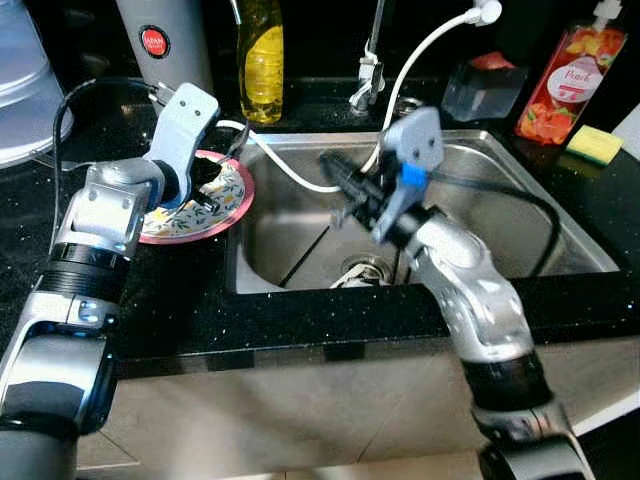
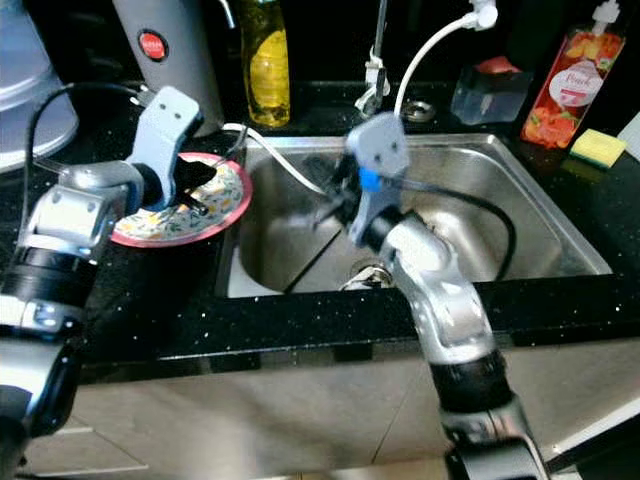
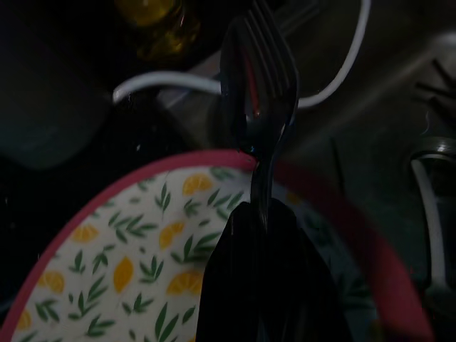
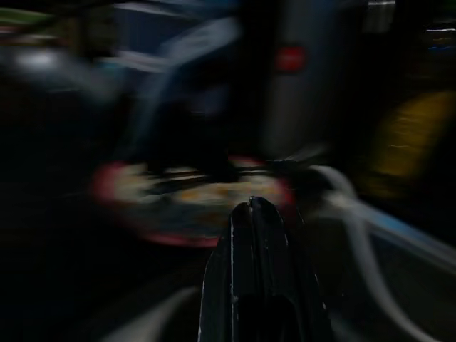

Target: Kitchen organization

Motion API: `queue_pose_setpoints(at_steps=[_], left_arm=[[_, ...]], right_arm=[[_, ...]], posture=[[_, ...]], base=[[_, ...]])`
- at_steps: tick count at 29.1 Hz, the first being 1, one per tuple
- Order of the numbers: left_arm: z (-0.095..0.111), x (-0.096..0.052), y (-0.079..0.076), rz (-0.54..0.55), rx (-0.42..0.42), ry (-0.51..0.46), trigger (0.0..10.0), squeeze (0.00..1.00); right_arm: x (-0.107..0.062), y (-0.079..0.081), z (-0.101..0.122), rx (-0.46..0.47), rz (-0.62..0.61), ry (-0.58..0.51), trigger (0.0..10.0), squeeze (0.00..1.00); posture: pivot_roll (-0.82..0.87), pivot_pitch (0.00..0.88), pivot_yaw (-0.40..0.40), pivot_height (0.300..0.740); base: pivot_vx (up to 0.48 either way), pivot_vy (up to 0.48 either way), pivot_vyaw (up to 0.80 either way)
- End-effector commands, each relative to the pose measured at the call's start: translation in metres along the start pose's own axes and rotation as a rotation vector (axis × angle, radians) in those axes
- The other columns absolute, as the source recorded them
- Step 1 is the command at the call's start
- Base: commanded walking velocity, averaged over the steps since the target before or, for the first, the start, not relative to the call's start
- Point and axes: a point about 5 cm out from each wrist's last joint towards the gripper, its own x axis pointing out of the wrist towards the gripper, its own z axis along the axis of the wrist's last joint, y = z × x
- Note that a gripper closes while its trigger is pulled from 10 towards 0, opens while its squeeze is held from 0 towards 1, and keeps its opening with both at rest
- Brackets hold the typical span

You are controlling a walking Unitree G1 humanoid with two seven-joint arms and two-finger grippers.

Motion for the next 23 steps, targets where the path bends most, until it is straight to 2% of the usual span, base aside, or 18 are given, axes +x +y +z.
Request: queue_pose_setpoints(at_steps=[1,8,10,12,16,20,21,23], left_arm=[[0.004,-0.007,0.004,0.027,0.013,-0.008,10.0,0.00],[0.010,-0.015,0.005,0.037,0.035,-0.015,10.0,0.00],[-0.003,-0.018,0.008,0.106,0.210,0.089,10.0,0.00],[-0.013,-0.020,0.011,0.147,0.295,0.160,10.0,0.00],[-0.020,-0.023,0.011,0.157,0.319,0.190,10.0,0.00],[-0.031,-0.024,0.013,0.177,0.303,0.227,10.0,0.00],[-0.036,-0.024,0.014,0.193,0.270,0.226,10.0,1.00],[-0.033,-0.023,0.014,0.201,0.245,0.201,10.0,1.00]], right_arm=[[0.001,-0.003,-0.004,-0.021,-0.023,0.045,10.0,0.00],[0.001,-0.008,-0.012,-0.037,-0.058,0.095,10.0,0.00],[0.000,-0.010,-0.013,-0.038,-0.072,0.107,10.0,0.00],[-0.001,-0.011,-0.013,-0.036,-0.081,0.107,10.0,0.00],[-0.002,-0.013,-0.012,-0.030,-0.093,0.107,10.0,0.00],[-0.002,-0.014,-0.013,-0.030,-0.103,0.109,10.0,0.00],[0.000,-0.015,-0.013,-0.031,-0.108,0.107,10.0,0.00],[0.001,-0.016,-0.012,-0.031,-0.110,0.103,10.0,0.00]], posture=[[0.16,0.024,-0.011,0.740],[0.17,0.024,-0.010,0.740],[0.17,0.024,-0.008,0.740],[0.17,0.024,-0.007,0.740],[0.17,0.026,-0.009,0.740],[0.18,0.027,-0.011,0.740],[0.18,0.025,-0.016,0.740],[0.17,0.025,-0.016,0.740]], base=[[0.000,0.000,0.00],[0.000,0.000,0.00],[0.000,0.000,0.00],[0.000,0.000,0.00],[0.000,0.000,0.00],[0.000,0.000,0.00],[0.000,0.000,0.00],[0.000,0.000,0.00]])
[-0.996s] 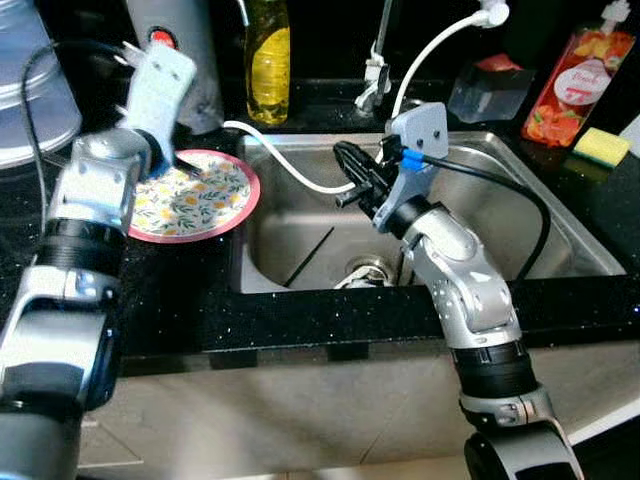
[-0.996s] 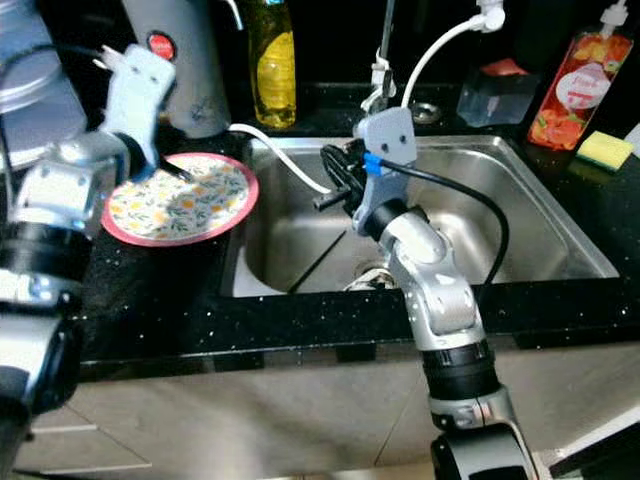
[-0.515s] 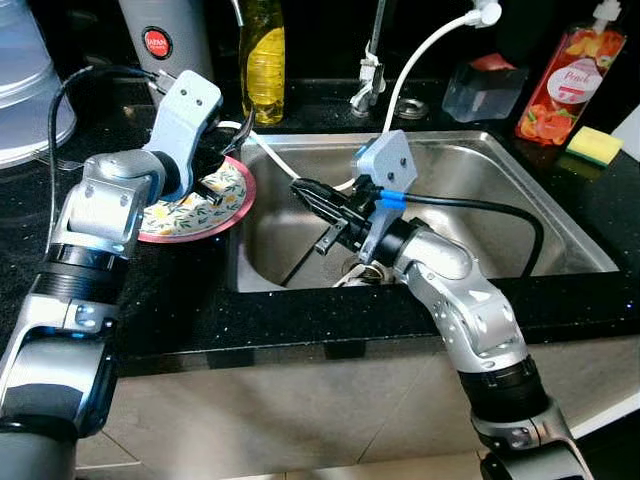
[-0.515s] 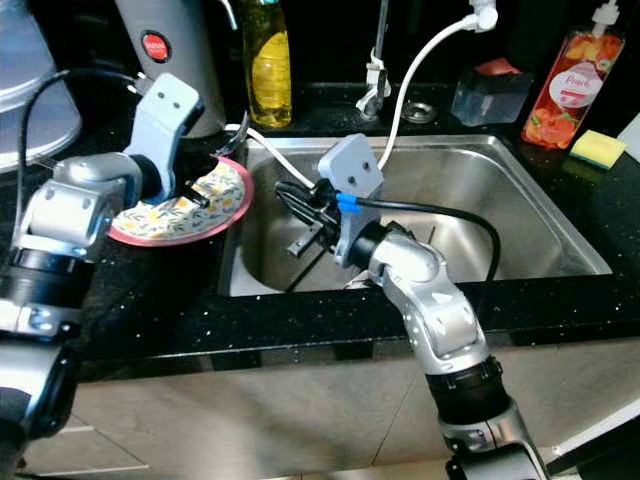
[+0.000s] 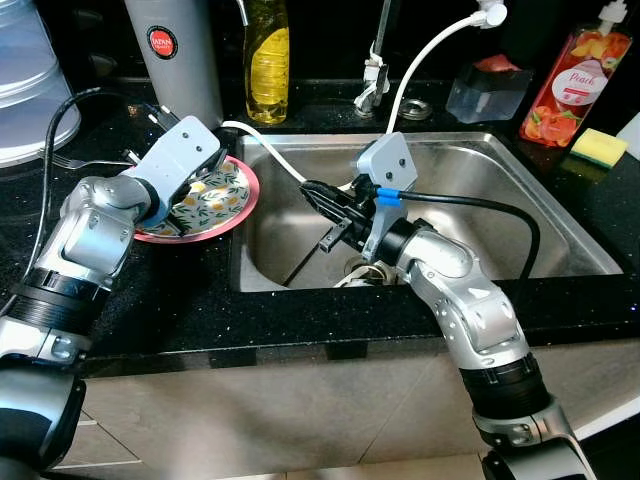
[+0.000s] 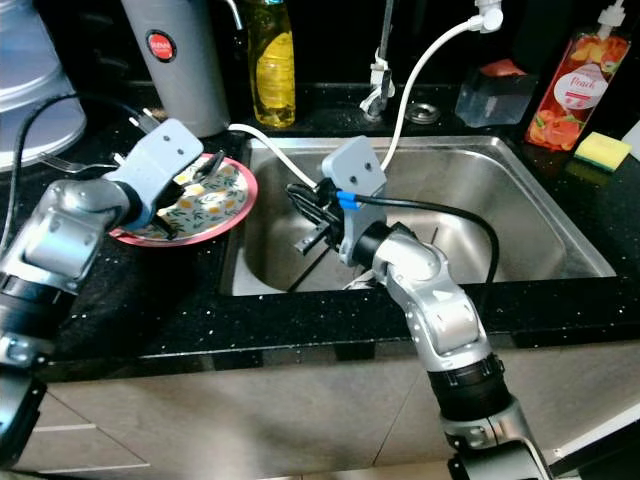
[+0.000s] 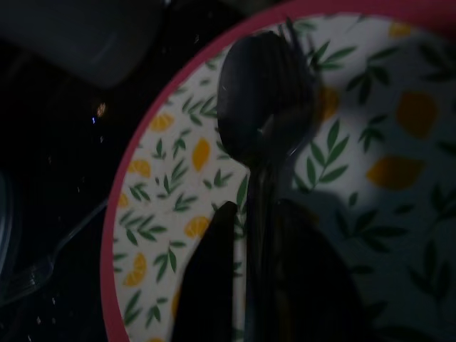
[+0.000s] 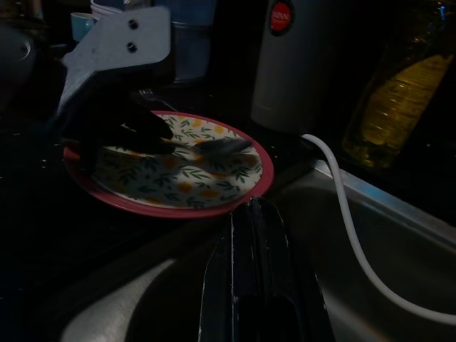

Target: Kitchen organization

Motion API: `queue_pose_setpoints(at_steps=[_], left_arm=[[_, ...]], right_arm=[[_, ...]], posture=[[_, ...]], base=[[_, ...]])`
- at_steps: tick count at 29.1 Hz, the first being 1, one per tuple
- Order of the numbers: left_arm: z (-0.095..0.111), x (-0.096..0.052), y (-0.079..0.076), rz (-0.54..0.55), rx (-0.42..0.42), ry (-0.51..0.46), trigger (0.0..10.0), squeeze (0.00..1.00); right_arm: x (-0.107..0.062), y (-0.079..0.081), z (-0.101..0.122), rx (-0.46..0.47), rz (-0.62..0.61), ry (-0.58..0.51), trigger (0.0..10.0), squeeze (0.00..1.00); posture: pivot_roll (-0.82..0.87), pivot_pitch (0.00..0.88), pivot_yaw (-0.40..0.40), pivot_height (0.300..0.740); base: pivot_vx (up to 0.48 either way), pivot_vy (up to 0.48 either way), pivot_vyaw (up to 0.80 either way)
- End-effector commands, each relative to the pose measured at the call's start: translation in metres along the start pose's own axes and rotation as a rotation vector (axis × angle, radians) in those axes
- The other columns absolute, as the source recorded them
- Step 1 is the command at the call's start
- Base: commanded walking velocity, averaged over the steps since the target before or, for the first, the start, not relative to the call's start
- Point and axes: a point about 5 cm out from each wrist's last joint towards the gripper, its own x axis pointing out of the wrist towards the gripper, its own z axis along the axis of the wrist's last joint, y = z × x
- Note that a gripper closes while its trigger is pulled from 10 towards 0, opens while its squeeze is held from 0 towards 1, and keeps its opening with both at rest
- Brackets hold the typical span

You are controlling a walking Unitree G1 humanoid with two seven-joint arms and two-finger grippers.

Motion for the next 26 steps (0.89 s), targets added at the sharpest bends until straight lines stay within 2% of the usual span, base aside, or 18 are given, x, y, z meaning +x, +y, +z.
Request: queue_pose_setpoints(at_steps=[1,3,4,6,7,8,10,11,14,16,17,18,19,21,22,24,25,26], left_arm=[[0.001,-0.003,0.006,0.031,-0.024,-0.012,10.0,1.00],[0.004,-0.004,0.008,0.046,-0.020,-0.028,10.0,1.00],[0.008,-0.005,0.011,0.068,-0.025,-0.050,10.0,0.00],[0.018,-0.010,0.018,0.127,-0.032,-0.123,10.0,0.00],[0.018,-0.010,0.018,0.127,-0.032,-0.123,10.0,0.00],[0.035,-0.019,0.027,0.215,-0.066,-0.267,10.0,0.00],[0.048,-0.030,0.031,0.247,-0.135,-0.396,10.0,0.00],[0.048,-0.030,0.031,0.247,-0.135,-0.396,10.0,0.00],[0.052,-0.036,0.029,0.217,-0.252,-0.456,10.0,0.00],[0.052,-0.037,0.028,0.206,-0.277,-0.460,10.0,0.00],[0.051,-0.037,0.025,0.175,-0.328,-0.468,10.0,0.00],[0.047,-0.034,0.017,0.139,-0.336,-0.461,10.0,0.00],[0.047,-0.034,0.017,0.139,-0.336,-0.461,10.0,0.00],[0.037,-0.026,-0.004,0.063,-0.330,-0.407,10.0,0.00],[0.037,-0.026,-0.004,0.063,-0.330,-0.407,10.0,0.00],[0.034,-0.024,-0.027,-0.008,-0.335,-0.428,10.0,0.00],[0.033,-0.025,-0.034,-0.008,-0.339,-0.452,10.0,0.00],[0.033,-0.025,-0.034,-0.008,-0.339,-0.452,10.0,0.00]], right_arm=[[0.001,-0.004,0.001,0.006,-0.014,0.000,10.0,0.00],[0.001,-0.004,0.001,0.005,-0.015,-0.001,10.0,0.00],[0.001,-0.004,0.001,0.006,-0.018,-0.002,10.0,0.00],[0.001,-0.005,0.001,0.008,-0.024,-0.003,10.0,0.00],[0.001,-0.005,0.001,0.008,-0.024,-0.003,10.0,0.00],[0.001,-0.007,0.001,0.014,-0.045,-0.012,10.0,0.00],[0.002,-0.010,0.002,0.022,-0.090,-0.027,10.0,0.00],[0.002,-0.010,0.002,0.022,-0.090,-0.027,10.0,0.00],[0.003,-0.019,0.003,0.038,-0.192,-0.045,10.0,0.00],[0.003,-0.021,0.003,0.045,-0.217,-0.049,10.0,0.00],[0.002,-0.024,0.003,0.053,-0.251,-0.054,10.0,0.00],[0.002,-0.028,0.000,0.069,-0.292,-0.052,10.0,0.00],[0.002,-0.028,0.000,0.069,-0.292,-0.052,10.0,0.00],[-0.001,-0.033,-0.005,0.083,-0.347,-0.036,10.0,0.00],[-0.001,-0.033,-0.005,0.083,-0.347,-0.036,10.0,0.00],[-0.004,-0.037,-0.010,0.084,-0.382,-0.021,10.0,0.00],[-0.006,-0.040,-0.011,0.085,-0.402,-0.018,10.0,0.00],[-0.006,-0.040,-0.011,0.085,-0.402,-0.018,10.0,0.00]], posture=[[0.17,0.025,-0.016,0.740],[0.17,0.024,-0.016,0.740],[0.17,0.023,-0.016,0.740],[0.17,0.023,-0.016,0.740],[0.17,0.023,-0.016,0.740],[0.17,0.023,-0.016,0.740],[0.18,0.022,-0.013,0.740],[0.18,0.022,-0.013,0.740],[0.17,0.021,-0.010,0.740],[0.17,0.021,-0.010,0.740],[0.17,0.021,-0.010,0.740],[0.16,0.020,-0.011,0.740],[0.16,0.020,-0.011,0.740],[0.16,0.019,-0.015,0.740],[0.16,0.019,-0.015,0.740],[0.16,0.023,-0.014,0.740],[0.15,0.025,-0.014,0.740],[0.15,0.025,-0.014,0.740]], base=[[0.000,0.000,0.00],[0.000,0.000,0.00],[0.000,0.000,0.00],[0.000,0.000,0.00],[0.000,0.000,0.00],[0.000,0.000,0.00],[0.000,0.000,0.00],[0.000,0.000,0.00],[0.000,0.000,0.00],[0.000,0.000,0.00],[0.000,0.000,0.00],[0.000,0.000,0.00],[0.000,0.000,0.00],[0.000,0.000,0.00],[0.000,0.000,0.00],[0.000,0.000,0.00],[0.000,0.000,0.00],[0.000,0.000,0.00]])
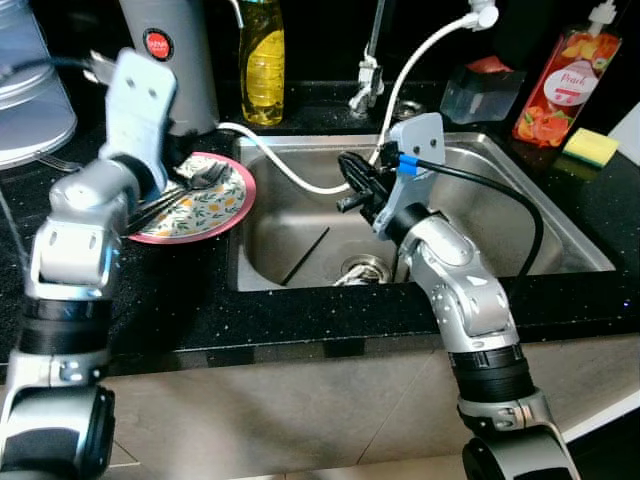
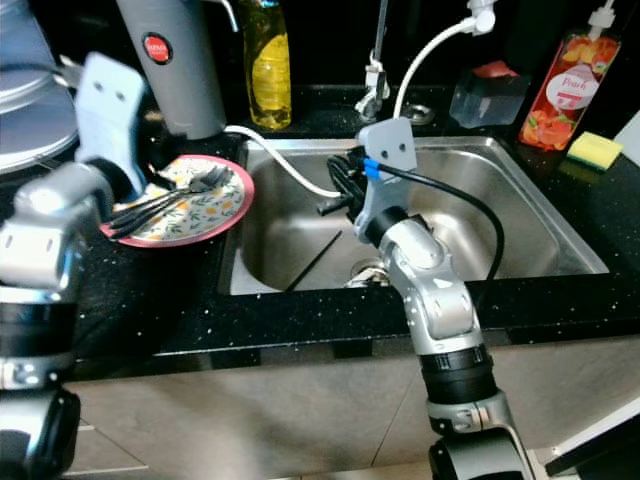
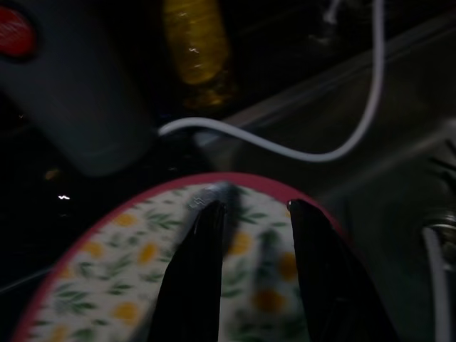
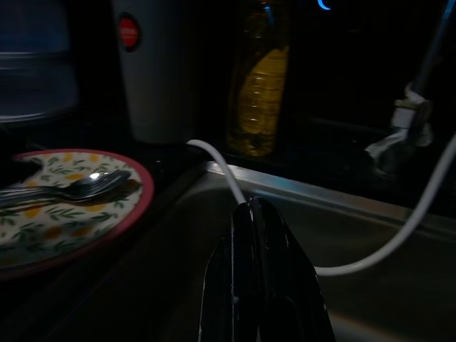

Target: Kitchen organization

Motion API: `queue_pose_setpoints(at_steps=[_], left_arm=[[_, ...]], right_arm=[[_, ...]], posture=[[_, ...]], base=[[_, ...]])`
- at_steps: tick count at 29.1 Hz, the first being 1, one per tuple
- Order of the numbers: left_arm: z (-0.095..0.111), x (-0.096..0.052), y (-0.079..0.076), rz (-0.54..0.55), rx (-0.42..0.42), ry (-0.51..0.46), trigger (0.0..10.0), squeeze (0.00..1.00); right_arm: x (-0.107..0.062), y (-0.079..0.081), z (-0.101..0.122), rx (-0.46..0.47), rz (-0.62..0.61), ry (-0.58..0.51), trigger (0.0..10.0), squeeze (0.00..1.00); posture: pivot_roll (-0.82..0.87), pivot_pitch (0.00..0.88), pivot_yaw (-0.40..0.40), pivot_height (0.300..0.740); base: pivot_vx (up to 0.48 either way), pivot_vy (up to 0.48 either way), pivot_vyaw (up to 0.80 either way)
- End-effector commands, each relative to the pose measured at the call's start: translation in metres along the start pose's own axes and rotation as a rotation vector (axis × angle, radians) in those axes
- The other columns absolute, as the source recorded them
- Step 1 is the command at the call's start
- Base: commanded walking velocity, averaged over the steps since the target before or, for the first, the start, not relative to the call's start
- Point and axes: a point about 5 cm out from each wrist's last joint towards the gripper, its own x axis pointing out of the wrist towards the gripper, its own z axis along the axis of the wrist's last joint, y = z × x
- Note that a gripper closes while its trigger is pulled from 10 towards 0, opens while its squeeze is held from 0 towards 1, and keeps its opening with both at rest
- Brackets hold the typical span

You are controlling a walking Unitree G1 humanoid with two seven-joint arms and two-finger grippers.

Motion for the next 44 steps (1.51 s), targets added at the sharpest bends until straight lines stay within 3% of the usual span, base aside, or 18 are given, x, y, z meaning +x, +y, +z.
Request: queue_pose_setpoints(at_steps=[1,3,5,7,10,14,17,27,32,36,44], left_arm=[[0.004,-0.004,-0.008,-0.011,-0.019,-0.081,10.0,0.00],[0.004,-0.004,-0.008,-0.011,-0.019,-0.081,10.0,0.00],[0.008,-0.010,-0.008,0.017,-0.054,-0.174,10.0,0.00],[0.010,-0.012,-0.007,0.023,-0.071,-0.209,10.0,0.00],[0.012,-0.016,-0.008,-0.015,-0.179,-0.290,10.0,0.00],[0.011,-0.017,-0.010,-0.023,-0.201,-0.294,10.0,0.00],[0.003,-0.021,-0.019,-0.055,-0.171,-0.247,10.0,0.00],[-0.019,-0.019,-0.039,-0.115,-0.115,-0.196,10.0,0.00],[-0.029,-0.013,-0.033,-0.035,-0.136,-0.156,10.0,0.00],[-0.022,-0.010,-0.021,0.064,-0.240,-0.214,10.0,0.00],[-0.027,-0.007,-0.014,0.189,-0.282,-0.237,10.0,0.00]], right_arm=[[-0.003,-0.012,-0.006,0.007,-0.074,0.011,10.0,0.00],[-0.003,-0.012,-0.006,0.007,-0.074,0.011,10.0,0.00],[-0.004,-0.018,-0.007,0.012,-0.140,0.011,10.0,0.00],[-0.005,-0.020,-0.008,0.014,-0.163,0.011,10.0,0.00],[-0.010,-0.023,-0.016,0.012,-0.201,0.044,10.0,0.00],[-0.014,-0.024,-0.022,0.013,-0.223,0.066,10.0,0.00],[-0.016,-0.033,-0.031,0.021,-0.309,0.091,10.0,0.00],[-0.030,-0.039,-0.038,-0.013,-0.382,0.099,10.0,0.00],[-0.027,-0.041,-0.033,-0.019,-0.389,0.072,10.0,0.00],[-0.026,-0.038,-0.029,-0.026,-0.373,0.048,10.0,0.00],[-0.024,-0.041,-0.028,-0.029,-0.372,0.035,10.0,0.00]], posture=[[0.14,0.026,-0.004,0.740],[0.14,0.026,-0.004,0.740],[0.12,0.034,-0.004,0.740],[0.12,0.034,-0.004,0.740],[0.11,0.035,-0.016,0.740],[0.12,0.036,-0.021,0.740],[0.13,0.040,-0.016,0.740],[0.08,0.020,0.017,0.740],[0.05,0.011,0.019,0.740],[0.05,0.009,0.016,0.740],[0.05,0.000,0.008,0.740]], base=[[0.000,0.000,0.00],[0.000,0.000,0.00],[0.000,0.000,0.00],[0.000,0.000,0.00],[0.000,0.000,0.00],[0.000,0.000,0.00],[0.000,0.000,0.00],[0.000,0.000,0.00],[0.000,0.000,0.00],[0.000,0.000,0.00],[0.000,0.000,0.00]])
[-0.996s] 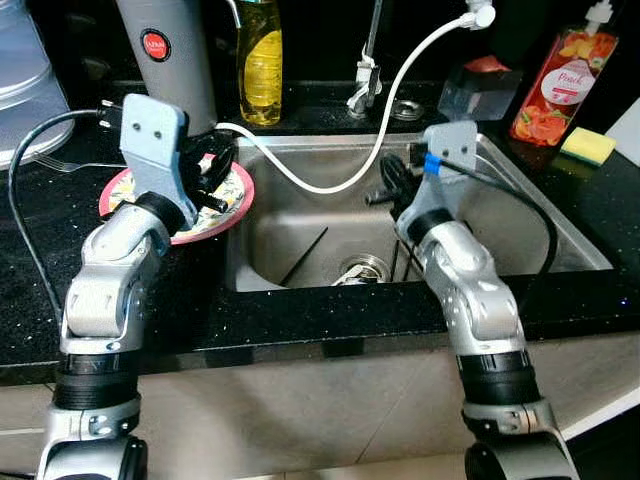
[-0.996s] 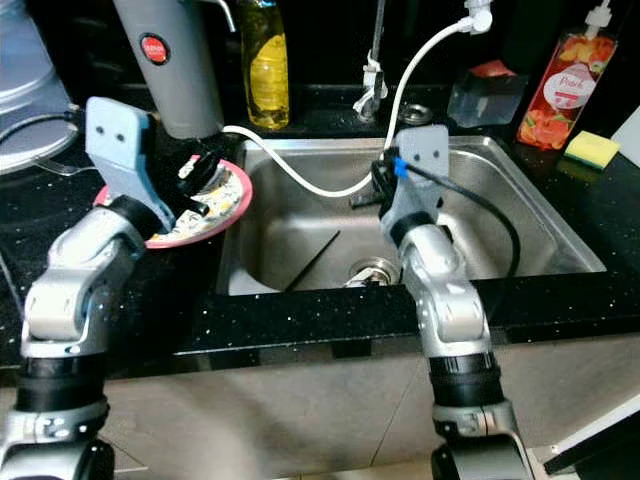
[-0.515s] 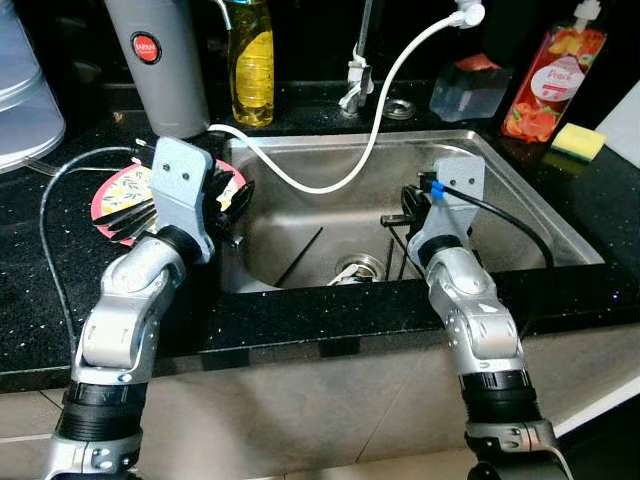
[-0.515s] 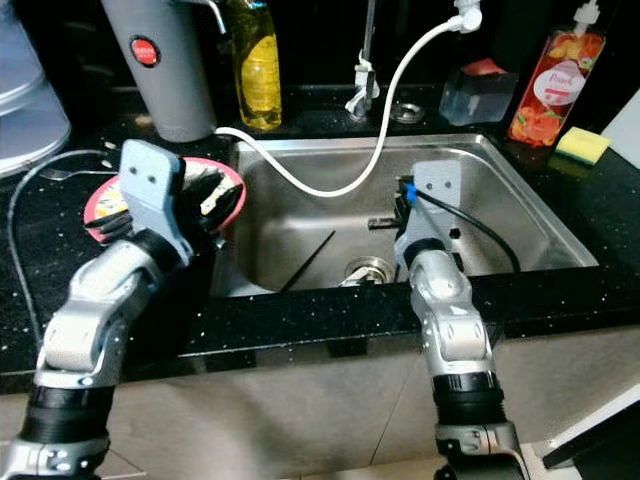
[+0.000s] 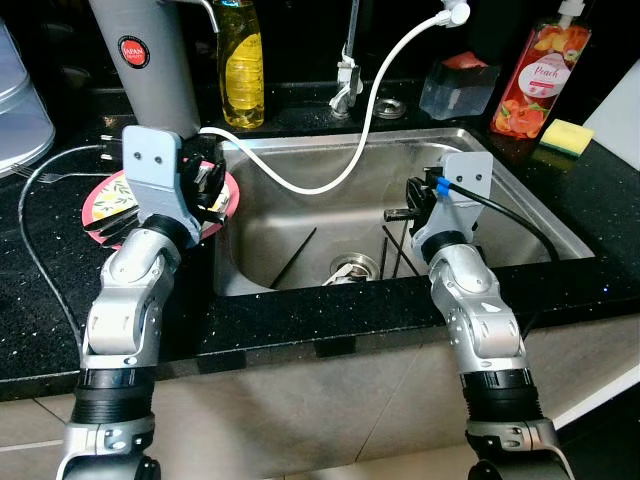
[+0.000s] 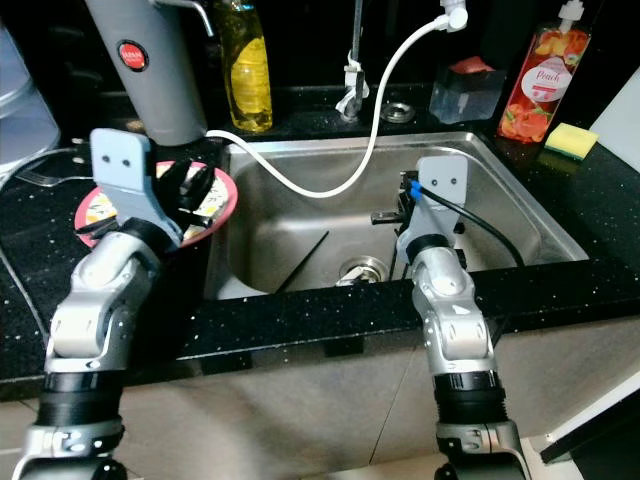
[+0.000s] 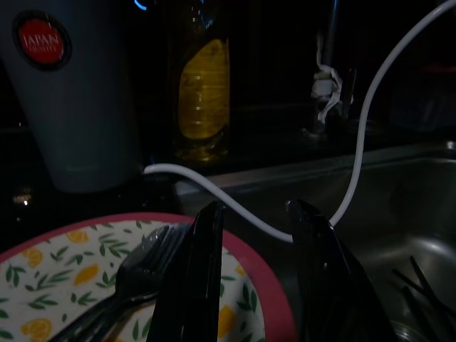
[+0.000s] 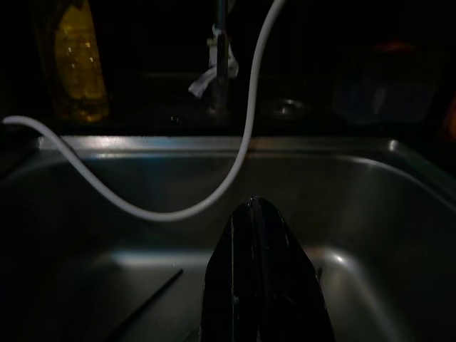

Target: Kitchen organization

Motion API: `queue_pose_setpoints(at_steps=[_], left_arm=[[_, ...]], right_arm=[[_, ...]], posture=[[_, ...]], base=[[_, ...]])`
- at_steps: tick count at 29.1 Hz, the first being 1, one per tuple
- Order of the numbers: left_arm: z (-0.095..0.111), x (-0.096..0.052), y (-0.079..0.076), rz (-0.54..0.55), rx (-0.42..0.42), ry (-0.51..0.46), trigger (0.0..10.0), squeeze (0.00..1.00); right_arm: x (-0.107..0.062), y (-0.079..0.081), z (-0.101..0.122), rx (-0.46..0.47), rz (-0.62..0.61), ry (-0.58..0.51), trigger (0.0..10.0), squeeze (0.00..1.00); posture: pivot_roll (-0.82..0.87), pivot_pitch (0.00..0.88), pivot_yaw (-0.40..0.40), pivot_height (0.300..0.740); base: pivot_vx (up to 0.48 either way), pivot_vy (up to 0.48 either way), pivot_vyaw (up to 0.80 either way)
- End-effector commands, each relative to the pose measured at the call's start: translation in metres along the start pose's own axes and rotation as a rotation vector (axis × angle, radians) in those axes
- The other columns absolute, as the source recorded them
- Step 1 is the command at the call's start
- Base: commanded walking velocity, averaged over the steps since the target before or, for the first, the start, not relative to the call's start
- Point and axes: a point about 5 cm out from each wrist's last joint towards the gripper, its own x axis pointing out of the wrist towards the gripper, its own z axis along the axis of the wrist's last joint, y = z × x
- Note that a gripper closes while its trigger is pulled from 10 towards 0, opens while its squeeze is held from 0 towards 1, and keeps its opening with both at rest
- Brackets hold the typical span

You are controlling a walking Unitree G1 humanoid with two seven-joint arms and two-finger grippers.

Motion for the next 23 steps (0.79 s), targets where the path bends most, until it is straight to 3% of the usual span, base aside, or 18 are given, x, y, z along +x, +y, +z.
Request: queue_pose_setpoints(at_steps=[1,8,12,23], left_arm=[[-0.005,0.000,0.000,0.016,-0.007,0.004,10.0,0.00],[-0.008,0.008,0.000,0.038,-0.009,0.000,10.0,0.00],[-0.009,0.010,0.010,0.074,0.001,-0.004,10.0,0.00],[-0.013,0.007,0.011,0.020,0.023,0.020,10.0,0.00]], right_arm=[[0.002,-0.003,0.003,-0.004,-0.005,-0.017,10.0,0.00],[0.004,0.001,0.007,0.004,-0.005,-0.043,10.0,0.00],[0.003,0.002,0.006,-0.003,0.023,-0.035,10.0,0.00],[0.005,0.000,0.011,-0.014,0.012,-0.057,10.0,0.00]], posture=[[0.05,0.000,0.008,0.740],[0.04,0.000,0.010,0.740],[0.06,0.000,-0.009,0.740],[0.03,0.000,0.023,0.740]], base=[[0.000,0.000,0.00],[0.000,0.000,0.00],[0.000,0.000,0.00],[0.000,0.000,0.00]])
